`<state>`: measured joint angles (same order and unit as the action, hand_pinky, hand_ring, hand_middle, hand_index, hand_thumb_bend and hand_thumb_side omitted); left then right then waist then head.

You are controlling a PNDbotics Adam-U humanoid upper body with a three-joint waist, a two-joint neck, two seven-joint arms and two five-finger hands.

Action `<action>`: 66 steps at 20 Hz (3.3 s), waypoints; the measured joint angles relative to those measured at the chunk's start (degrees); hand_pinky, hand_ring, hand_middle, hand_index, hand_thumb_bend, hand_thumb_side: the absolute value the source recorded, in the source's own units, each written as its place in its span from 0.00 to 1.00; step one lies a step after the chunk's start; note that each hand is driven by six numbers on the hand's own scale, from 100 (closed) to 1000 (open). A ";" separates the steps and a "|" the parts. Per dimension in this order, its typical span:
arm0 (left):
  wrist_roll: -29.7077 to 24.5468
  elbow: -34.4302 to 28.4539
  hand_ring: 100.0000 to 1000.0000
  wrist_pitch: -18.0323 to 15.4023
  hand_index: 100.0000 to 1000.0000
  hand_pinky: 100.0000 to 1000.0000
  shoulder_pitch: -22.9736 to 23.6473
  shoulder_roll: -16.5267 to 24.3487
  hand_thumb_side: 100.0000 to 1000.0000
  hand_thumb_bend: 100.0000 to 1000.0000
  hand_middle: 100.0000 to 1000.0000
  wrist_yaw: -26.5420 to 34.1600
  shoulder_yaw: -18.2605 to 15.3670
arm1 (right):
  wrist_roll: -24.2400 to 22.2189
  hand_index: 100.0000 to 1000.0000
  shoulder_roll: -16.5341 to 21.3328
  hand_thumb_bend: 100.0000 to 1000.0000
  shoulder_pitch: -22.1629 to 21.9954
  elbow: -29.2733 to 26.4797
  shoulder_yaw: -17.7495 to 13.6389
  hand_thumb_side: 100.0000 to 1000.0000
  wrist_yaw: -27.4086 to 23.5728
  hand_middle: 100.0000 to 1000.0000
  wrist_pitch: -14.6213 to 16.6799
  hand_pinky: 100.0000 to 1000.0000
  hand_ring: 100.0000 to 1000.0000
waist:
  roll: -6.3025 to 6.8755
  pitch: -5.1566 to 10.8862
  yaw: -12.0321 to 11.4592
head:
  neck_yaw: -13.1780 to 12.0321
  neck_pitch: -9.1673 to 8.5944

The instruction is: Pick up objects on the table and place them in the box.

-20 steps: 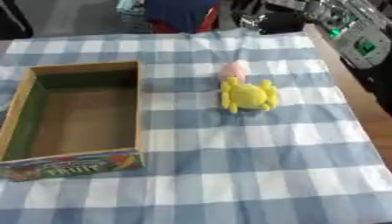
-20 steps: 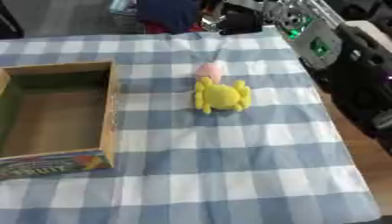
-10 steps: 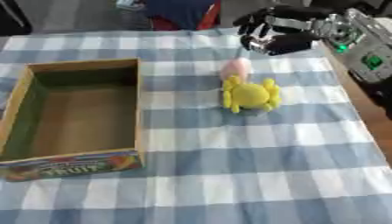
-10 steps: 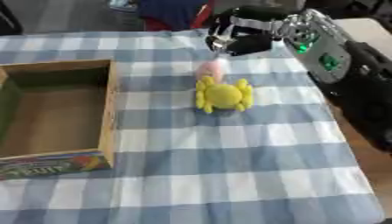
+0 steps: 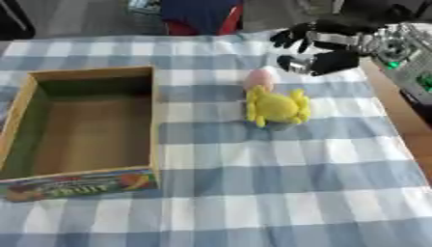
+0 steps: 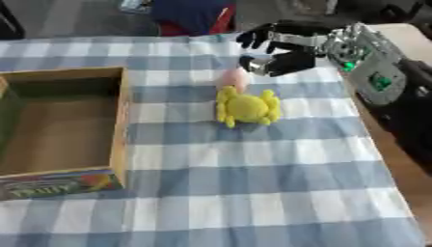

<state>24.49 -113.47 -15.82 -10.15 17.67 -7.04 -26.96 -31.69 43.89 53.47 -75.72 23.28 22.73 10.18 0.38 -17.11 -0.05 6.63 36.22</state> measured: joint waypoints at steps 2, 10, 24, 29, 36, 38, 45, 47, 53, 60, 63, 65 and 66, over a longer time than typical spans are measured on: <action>-0.01 0.00 0.55 0.01 0.81 0.31 -0.01 0.00 0.52 0.38 0.48 0.00 0.00 | -0.10 1.00 0.20 0.37 -0.28 0.12 -0.01 0.98 1.04 0.92 0.47 0.78 0.91 | -0.08 -0.01 0.00 | 0.00 0.00; -0.12 0.00 0.55 0.12 0.81 0.31 -0.04 0.00 0.52 0.38 0.48 0.00 0.00 | -1.62 1.00 0.24 0.42 -1.81 0.17 0.01 0.94 2.12 0.92 2.52 0.78 0.92 | -0.12 -0.15 0.05 | 0.00 -0.01; -0.22 0.00 0.55 0.21 0.81 0.31 -0.46 -0.03 0.52 0.38 0.48 0.01 0.00 | -2.94 1.00 0.72 0.33 -5.10 -1.43 0.43 0.86 3.54 0.90 2.23 0.76 0.90 | -0.18 -0.54 -0.03 | 0.04 0.00; -0.25 0.00 0.55 0.22 0.81 0.31 -0.48 -0.05 0.52 0.38 0.48 0.09 0.00 | -1.26 1.00 0.55 0.34 -5.13 -1.68 0.80 0.86 6.13 0.88 3.00 0.74 0.88 | -0.18 -0.64 -0.30 | 0.04 0.01; -0.30 0.00 0.55 0.21 0.81 0.30 -0.54 -0.09 0.51 0.38 0.48 0.16 0.00 | 4.06 1.00 -0.26 0.36 -5.75 -3.01 1.82 0.86 12.27 0.84 5.49 0.73 0.88 | -0.17 -0.81 -0.33 | 0.06 0.01; -0.36 0.00 0.55 0.25 0.81 0.30 -0.57 -0.13 0.51 0.38 0.48 0.17 0.01 | 5.05 1.00 -0.53 0.37 -6.13 -3.00 2.40 0.86 14.03 0.83 6.17 0.73 0.88 | -0.18 -0.88 -0.38 | 0.08 0.01; -0.54 0.00 0.55 0.22 0.81 0.30 -0.63 -0.55 0.51 0.38 0.48 0.19 0.01 | 6.43 1.00 -1.25 0.35 -6.89 -2.01 3.21 0.87 17.41 0.83 7.44 0.73 0.88 | -0.18 -1.11 -0.61 | 0.09 0.01; -0.56 0.00 0.55 0.21 0.81 0.30 -0.64 -0.55 0.51 0.38 0.48 0.19 0.01 | 6.60 1.00 -1.25 0.35 -7.29 -1.93 3.20 0.87 17.60 0.83 7.45 0.73 0.88 | -0.19 -1.16 -0.56 | 0.09 0.01; -0.65 0.00 0.55 0.27 0.81 0.30 -0.89 -0.55 0.51 0.38 0.48 0.20 0.01 | 6.93 1.00 -1.25 0.35 -7.61 -1.93 3.18 0.88 18.06 0.83 7.09 0.73 0.88 | -0.20 -1.24 -0.38 | 0.11 0.00; -0.74 0.00 0.55 0.22 0.80 0.30 -0.89 -0.56 0.51 0.38 0.48 0.20 0.01 | 7.31 1.00 -1.25 0.32 -7.61 -1.56 3.18 0.90 18.80 0.82 6.47 0.73 0.88 | -0.20 -1.42 -0.49 | 0.36 -0.02; -0.76 0.00 0.55 0.22 0.80 0.30 -0.90 -0.58 0.51 0.37 0.48 0.20 0.02 | 7.33 1.00 -1.28 0.30 -7.60 -1.33 3.18 0.90 18.87 0.80 6.17 0.73 0.88 | -0.20 -1.57 -0.57 | 0.46 -0.03; -0.76 0.00 0.55 0.22 0.80 0.30 -0.90 -0.59 0.51 0.37 0.48 0.20 0.02 | 7.23 1.00 -1.32 0.29 -7.56 -1.17 3.19 0.89 18.95 0.79 6.05 0.72 0.88 | -0.20 -1.63 -0.66 | 0.52 -0.03; -0.77 0.00 0.55 0.22 0.80 0.30 -0.90 -0.60 0.51 0.37 0.48 0.20 0.02 | 7.16 1.00 -1.32 0.29 -7.54 -1.03 3.20 0.89 18.98 0.79 5.97 0.72 0.88 | -0.21 -1.67 -0.68 | 0.53 -0.04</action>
<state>23.72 -113.47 -15.60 -11.05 17.07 -6.83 -26.94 -24.53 42.56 45.92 -76.75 26.48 41.71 16.15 0.17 -18.77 -0.73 7.16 36.19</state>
